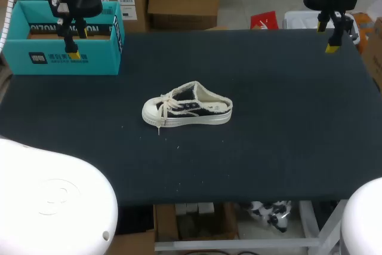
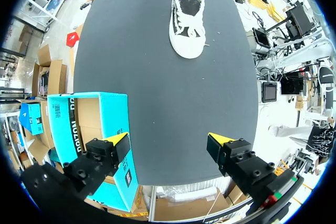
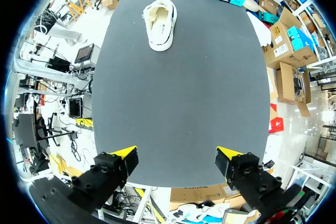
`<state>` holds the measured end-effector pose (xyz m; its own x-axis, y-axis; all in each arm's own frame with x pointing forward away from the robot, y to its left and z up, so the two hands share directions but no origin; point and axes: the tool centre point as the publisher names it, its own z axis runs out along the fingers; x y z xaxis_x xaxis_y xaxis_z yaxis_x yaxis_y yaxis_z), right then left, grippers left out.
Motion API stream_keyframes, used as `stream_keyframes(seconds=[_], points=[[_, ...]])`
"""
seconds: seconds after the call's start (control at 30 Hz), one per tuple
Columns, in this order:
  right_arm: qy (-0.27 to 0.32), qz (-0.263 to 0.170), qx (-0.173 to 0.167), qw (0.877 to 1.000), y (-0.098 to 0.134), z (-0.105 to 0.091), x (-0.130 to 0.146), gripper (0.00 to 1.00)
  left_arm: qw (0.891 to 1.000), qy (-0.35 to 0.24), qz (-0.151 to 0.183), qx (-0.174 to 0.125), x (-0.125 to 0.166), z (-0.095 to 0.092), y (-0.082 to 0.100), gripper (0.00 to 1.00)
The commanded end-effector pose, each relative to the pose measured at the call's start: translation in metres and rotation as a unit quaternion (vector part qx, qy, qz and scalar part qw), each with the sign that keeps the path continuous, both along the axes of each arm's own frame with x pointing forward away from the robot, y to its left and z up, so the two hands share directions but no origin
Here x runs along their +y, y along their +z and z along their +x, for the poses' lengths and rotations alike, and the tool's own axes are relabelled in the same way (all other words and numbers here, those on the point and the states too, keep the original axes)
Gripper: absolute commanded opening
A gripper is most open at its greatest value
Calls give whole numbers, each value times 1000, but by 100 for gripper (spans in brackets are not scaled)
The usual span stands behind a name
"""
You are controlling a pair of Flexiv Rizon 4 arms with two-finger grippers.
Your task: Open the shoe tongue, take the insole out of the shoe, put the insole back into the shoe, and pack the shoe into the shoebox
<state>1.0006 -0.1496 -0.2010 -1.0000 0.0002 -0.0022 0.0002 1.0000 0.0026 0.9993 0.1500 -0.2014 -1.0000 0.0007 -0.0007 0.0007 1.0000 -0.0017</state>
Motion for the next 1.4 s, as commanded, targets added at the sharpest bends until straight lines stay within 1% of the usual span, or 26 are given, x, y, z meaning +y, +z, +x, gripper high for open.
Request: stream_keyframes(seconds=[0.03,1.0,1.07,1.13,1.23,1.27,1.33,1.37,1.4], points=[[0,-1,1,1000,1,0,0,100,1000,0,1,1,0,0,1,100],[0,-1,1,1000,1,0,0,100,1000,0,1,1,0,0,1,100],[0,-1,1,1000,1,0,0,100,1000,4,3,-4,-5,-3,2,100],[-4,8,1,1000,0,0,5,100,1000,22,7,-10,-11,-6,4,100],[-15,32,-1,999,-8,-2,16,100,998,68,7,-5,-14,-8,7,100],[-19,43,-1,999,-12,-3,21,100,997,78,6,-8,-16,-9,8,100],[-20,54,-2,998,-19,-7,32,100,993,116,9,-4,-19,-11,8,100],[-20,67,-1,998,-22,-9,37,100,992,128,12,-11,-22,-13,8,100],[-21,72,-6,997,-26,-12,46,100,989,146,14,-8,-26,-16,7,100]])
